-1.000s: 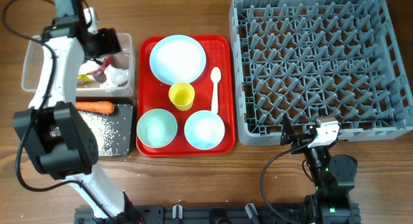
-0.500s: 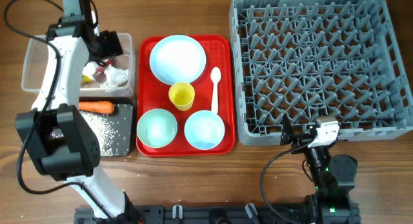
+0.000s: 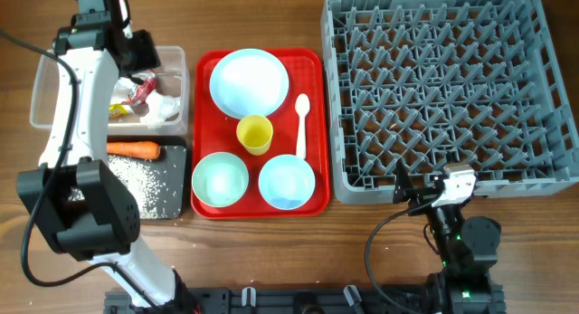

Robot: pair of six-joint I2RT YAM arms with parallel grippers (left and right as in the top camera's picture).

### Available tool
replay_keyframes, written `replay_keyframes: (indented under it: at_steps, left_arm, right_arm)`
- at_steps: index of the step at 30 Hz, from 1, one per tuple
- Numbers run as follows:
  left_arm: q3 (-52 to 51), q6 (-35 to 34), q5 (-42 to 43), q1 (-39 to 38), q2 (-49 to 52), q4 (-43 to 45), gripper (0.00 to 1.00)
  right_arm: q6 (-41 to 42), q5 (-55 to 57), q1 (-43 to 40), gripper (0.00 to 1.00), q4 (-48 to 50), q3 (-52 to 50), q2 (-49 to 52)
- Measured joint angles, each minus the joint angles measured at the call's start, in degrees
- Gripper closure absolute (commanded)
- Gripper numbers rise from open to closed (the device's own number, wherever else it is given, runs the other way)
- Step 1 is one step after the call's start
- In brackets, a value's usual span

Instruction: Sort waste into correct bins and load items into the dishwasher rack

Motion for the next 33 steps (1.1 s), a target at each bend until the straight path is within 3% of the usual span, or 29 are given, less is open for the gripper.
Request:
replay_keyframes:
  at_steps: [3,7,8,9,10,11,12,13,16,18,20,21,28,29,30,31,32,33]
  left_arm:
    - [-0.31,0.61,1.01,0.22,0.00,-3.08,0.96]
    - [-1.73,1.55,1.33,0.35,0.00,3.65,0.96]
    - [-2.12,1.77,1.42,0.37,0.00,4.44,0.92]
    - [-2.86,1.99,1.44,0.35,0.00,5.05,0.70]
    - [-3.72,2.43,1.44,0.35,0.00,5.35,0.55]
    - [-5.22,2.86,1.49,0.35,0.09,6.56,0.18]
    - [-6.10,3.37,1.49,0.35,0.33,7.63,0.00]
    - [-7.34,4.20,1.62,0.35,0.83,9.53,0.00]
    - [-9.35,5.18,1.66,0.74,4.09,10.36,0.01]
    - [-10.27,5.73,2.05,1.64,6.91,8.79,0.33]
    - [-10.86,6.16,3.19,2.91,7.80,8.31,0.81]
    - [-10.86,6.03,3.48,3.26,7.80,8.46,0.96]
    - [-10.86,5.62,5.11,5.25,7.74,9.38,0.95]
    - [-10.86,5.64,5.51,5.25,7.63,9.46,0.81]
    - [-10.86,5.64,6.12,5.25,7.30,9.42,0.53]
    - [-10.86,5.92,6.73,5.25,6.75,9.40,0.32]
    - [-10.86,5.86,7.65,5.25,5.90,9.40,0.02]
    - [-10.86,5.81,8.41,5.22,4.85,9.40,0.00]
  right_arm:
    - [0.00,0.00,0.00,0.00,0.00,-0.02,0.00]
    - [0.00,0.00,0.00,0.00,0.00,0.00,0.00]
    - [0.00,0.00,0.00,0.00,0.00,0.00,0.00]
    - [0.00,0.00,0.00,0.00,0.00,0.00,0.00]
    - [0.00,0.00,0.00,0.00,0.00,-0.02,0.00]
    - [0.00,0.02,0.00,0.00,0.00,-0.02,0.00]
    - [0.00,0.00,0.00,0.00,0.00,0.00,0.00]
    - [0.00,0.00,0.00,0.01,-0.02,0.00,0.00]
    - [0.00,0.00,0.00,0.00,0.00,0.00,0.00]
    - [0.00,0.00,0.00,0.00,0.00,0.00,0.00]
    - [0.02,0.00,0.00,0.00,-0.02,0.00,0.00]
    - [0.00,0.00,0.00,0.00,0.00,0.00,0.00]
    - [0.00,0.00,0.00,0.00,0.00,0.00,0.00]
    - [0.02,0.00,0.00,0.00,0.00,0.00,0.00]
    - [0.02,0.00,0.00,0.00,0.00,0.00,0.00]
    - [0.00,0.00,0.00,0.00,0.00,0.00,0.00]
    - [0.00,0.00,0.00,0.00,0.00,-0.02,0.00]
    - [0.00,0.00,0.00,0.00,0.00,-0.02,0.00]
